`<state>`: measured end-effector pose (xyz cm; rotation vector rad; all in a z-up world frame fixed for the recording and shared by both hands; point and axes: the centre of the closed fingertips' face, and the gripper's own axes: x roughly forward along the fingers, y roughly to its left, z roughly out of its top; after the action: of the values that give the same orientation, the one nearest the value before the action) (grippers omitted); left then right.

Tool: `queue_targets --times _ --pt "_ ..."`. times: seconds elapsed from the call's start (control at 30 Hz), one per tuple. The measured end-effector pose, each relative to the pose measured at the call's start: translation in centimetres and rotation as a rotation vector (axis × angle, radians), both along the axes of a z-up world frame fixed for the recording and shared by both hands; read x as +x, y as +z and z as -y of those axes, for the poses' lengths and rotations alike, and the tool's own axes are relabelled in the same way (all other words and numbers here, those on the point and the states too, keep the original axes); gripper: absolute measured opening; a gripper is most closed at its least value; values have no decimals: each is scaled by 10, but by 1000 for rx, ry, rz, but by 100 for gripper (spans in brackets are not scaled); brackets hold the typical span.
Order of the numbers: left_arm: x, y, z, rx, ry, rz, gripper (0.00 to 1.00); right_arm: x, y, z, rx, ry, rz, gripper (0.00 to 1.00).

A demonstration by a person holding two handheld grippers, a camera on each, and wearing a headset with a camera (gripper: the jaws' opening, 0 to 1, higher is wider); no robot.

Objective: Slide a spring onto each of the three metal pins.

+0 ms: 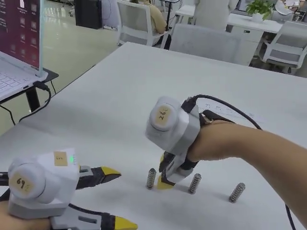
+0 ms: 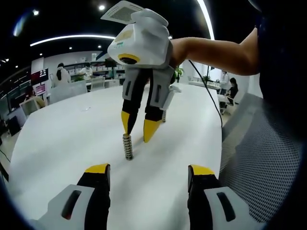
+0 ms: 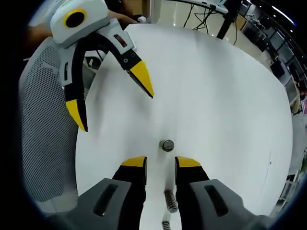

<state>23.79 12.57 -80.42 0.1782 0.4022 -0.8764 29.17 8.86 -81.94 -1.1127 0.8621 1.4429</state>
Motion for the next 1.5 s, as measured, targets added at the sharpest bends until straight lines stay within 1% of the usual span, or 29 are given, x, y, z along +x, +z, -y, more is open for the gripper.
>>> queue_targets --times 0.23,0.37,0.43,0.63,0.7,0.8,1.13,1.27,1.4,1.5 --pt "0 2 5 6 -10 1 61 -6 9 8 38 -23 17 22" --pt "1 4 6 4 -8 3 62 -12 14 9 87 -49 0 22" --pt "1 5 6 3 -6 3 62 -14 14 11 96 -53 2 22" --pt "1 7 9 -2 -5 5 63 -20 17 17 161 -101 -22 22" --pt "1 7 9 -4 -3 4 63 -22 18 19 179 -109 -21 22" --pt "1 7 9 -6 0 2 64 -26 20 20 214 -130 -33 24" --pt "0 7 10 -13 6 -2 64 -39 25 35 285 -181 -44 26" --pt "0 8 9 -16 9 -2 64 -43 27 41 319 -208 -54 30" --pt "2 10 10 -23 10 2 64 -48 27 48 347 -222 -62 31" --pt "2 11 10 -24 11 2 65 -52 28 53 378 -239 -74 32"
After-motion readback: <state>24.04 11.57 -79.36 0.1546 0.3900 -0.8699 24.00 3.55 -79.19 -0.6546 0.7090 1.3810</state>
